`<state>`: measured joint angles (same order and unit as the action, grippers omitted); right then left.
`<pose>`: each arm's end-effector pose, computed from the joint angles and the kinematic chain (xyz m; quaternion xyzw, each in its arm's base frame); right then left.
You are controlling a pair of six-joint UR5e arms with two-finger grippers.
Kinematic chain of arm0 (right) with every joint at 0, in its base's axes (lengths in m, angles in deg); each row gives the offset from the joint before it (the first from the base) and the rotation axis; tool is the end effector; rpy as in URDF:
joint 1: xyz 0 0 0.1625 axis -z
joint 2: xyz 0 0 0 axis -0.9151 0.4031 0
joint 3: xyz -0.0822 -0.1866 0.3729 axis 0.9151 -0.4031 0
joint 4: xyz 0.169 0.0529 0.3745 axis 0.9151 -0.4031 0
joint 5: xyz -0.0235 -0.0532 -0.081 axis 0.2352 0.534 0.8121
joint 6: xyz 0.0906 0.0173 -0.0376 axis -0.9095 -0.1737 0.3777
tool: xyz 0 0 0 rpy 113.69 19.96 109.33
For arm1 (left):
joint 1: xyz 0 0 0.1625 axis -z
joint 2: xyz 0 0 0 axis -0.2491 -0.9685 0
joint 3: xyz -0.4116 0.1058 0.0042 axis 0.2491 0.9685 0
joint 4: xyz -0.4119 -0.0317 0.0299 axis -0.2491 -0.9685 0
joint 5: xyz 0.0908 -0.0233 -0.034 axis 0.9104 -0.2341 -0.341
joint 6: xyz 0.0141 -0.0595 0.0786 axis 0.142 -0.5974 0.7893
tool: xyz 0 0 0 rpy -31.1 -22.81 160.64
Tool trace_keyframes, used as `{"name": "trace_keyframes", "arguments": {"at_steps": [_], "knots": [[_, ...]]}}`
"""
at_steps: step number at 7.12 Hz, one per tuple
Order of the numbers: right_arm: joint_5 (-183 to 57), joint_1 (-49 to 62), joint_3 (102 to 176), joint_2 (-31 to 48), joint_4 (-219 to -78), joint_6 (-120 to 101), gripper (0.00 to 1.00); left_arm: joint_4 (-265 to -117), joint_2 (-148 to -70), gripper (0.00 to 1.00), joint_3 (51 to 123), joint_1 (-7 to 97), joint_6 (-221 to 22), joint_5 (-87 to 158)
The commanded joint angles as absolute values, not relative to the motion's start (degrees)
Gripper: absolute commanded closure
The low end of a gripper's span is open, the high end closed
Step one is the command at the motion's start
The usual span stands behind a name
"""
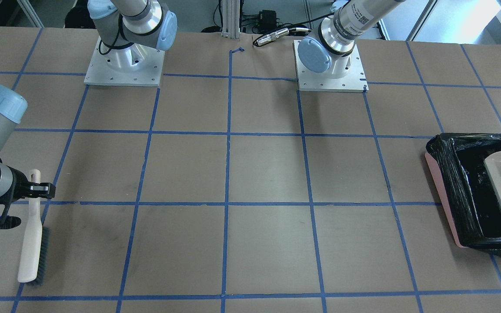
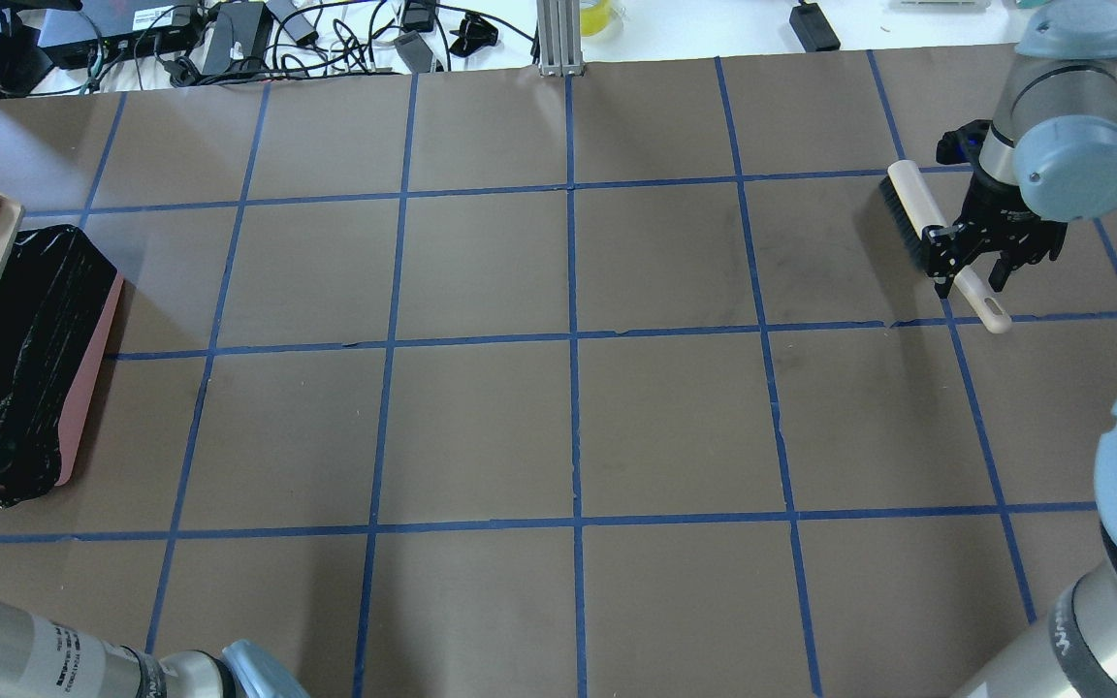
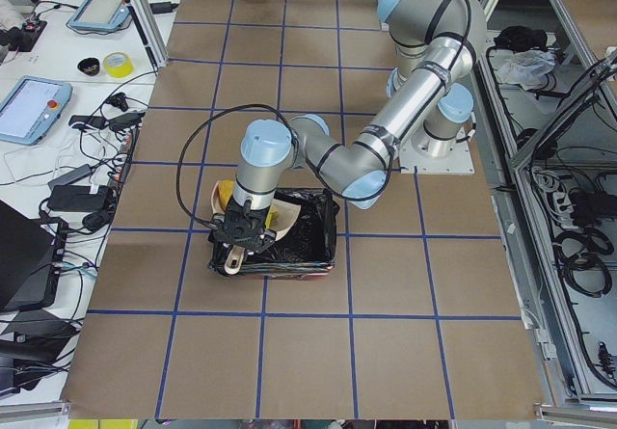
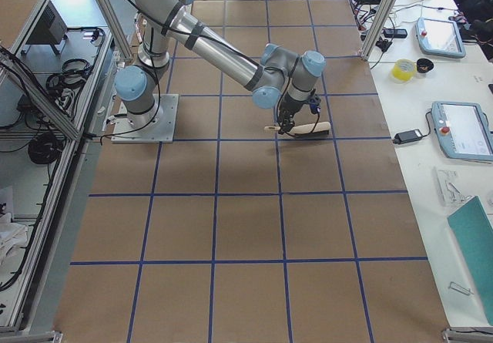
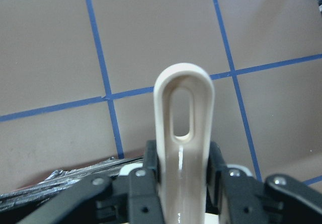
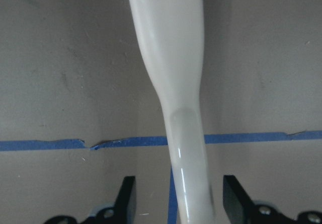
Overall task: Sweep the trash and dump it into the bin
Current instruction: 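Tip the dustpan over the bin with the left gripper while the right releases the brush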
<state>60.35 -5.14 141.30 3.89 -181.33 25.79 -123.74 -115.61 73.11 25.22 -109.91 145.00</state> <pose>-0.0822 -0.6032 0.2372 0.0091 -0.9916 -0.1150 0.0590 0.4546 -0.5545 0.4131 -0.5923 0.7694 -0.2367 0.0343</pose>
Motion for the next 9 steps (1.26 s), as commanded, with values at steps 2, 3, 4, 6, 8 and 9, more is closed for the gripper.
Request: {"name": "trace_keyframes", "arguments": {"at_steps": [2,3,4,6,8,9], "knots": [[59.9,-5.1,140.5,7.5,-182.9,26.0,0.01,-114.3,-116.9,1.00,73.8,25.1,-100.8,137.2],[59.9,-5.1,140.5,10.9,-182.2,26.1,0.00,-114.1,-117.5,1.00,73.0,25.1,-100.1,134.9],[59.9,-5.1,140.4,14.3,-177.8,26.0,0.00,-112.5,-117.6,1.00,72.9,25.1,-99.9,134.7],[59.8,-5.2,139.1,22.6,-171.2,25.4,0.00,-112.1,-116.6,1.00,72.9,24.9,-97.8,130.1],[59.8,-6.7,133.8,27.7,-162.3,24.3,0.00,-109.7,-115.6,1.00,73.7,24.8,-93.2,125.7],[59.7,-8.7,129.1,29.2,-155.1,21.3,0.00,-105.9,-115.2,1.00,73.8,24.3,-90.7,121.8]]}}
